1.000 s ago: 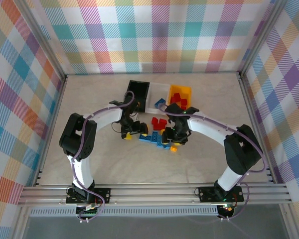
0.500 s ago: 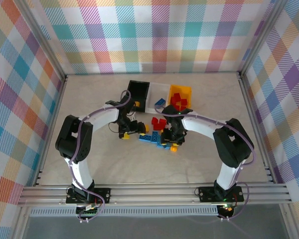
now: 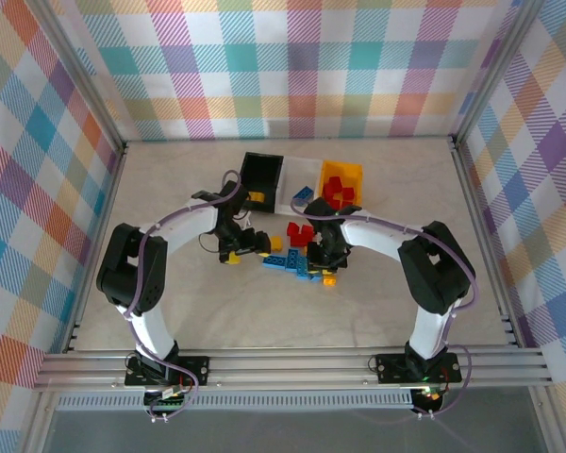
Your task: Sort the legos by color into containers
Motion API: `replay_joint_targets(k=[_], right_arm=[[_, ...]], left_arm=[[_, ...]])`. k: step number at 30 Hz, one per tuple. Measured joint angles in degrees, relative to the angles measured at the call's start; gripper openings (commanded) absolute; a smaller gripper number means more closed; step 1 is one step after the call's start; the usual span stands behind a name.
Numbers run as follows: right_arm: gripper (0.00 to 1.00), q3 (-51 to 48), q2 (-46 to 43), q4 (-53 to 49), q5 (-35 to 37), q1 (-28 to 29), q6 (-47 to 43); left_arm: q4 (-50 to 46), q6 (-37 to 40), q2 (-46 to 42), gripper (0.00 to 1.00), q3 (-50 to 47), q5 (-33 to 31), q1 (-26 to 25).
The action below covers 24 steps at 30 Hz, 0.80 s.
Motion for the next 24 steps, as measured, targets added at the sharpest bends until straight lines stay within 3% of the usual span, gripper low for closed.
replay_joint_targets(k=[6, 12, 19, 24], right_arm=[[0.24, 3.28, -4.50, -4.55, 0.96, 0.00, 0.39], [0.24, 19.69, -4.42, -6.45, 0.90, -1.86, -0.26], [0.24, 47.30, 14.45, -9.18, 0.15, -7.45, -4.74], [0.24, 60.50, 27.91, -12.35, 0.26, -10.40, -6.54]], left_arm=[[-1.31, 1.95, -0.81, 0.84, 0.00, -1.57, 0.04], [-1.38, 3.80, -1.49, 0.86, 0.02, -1.70, 0.04], [-3.13, 8.31, -1.88, 0.86, 0.13, -1.95, -0.02], [-3.28, 12.46, -3.23, 0.86, 0.22, -1.75, -0.68]])
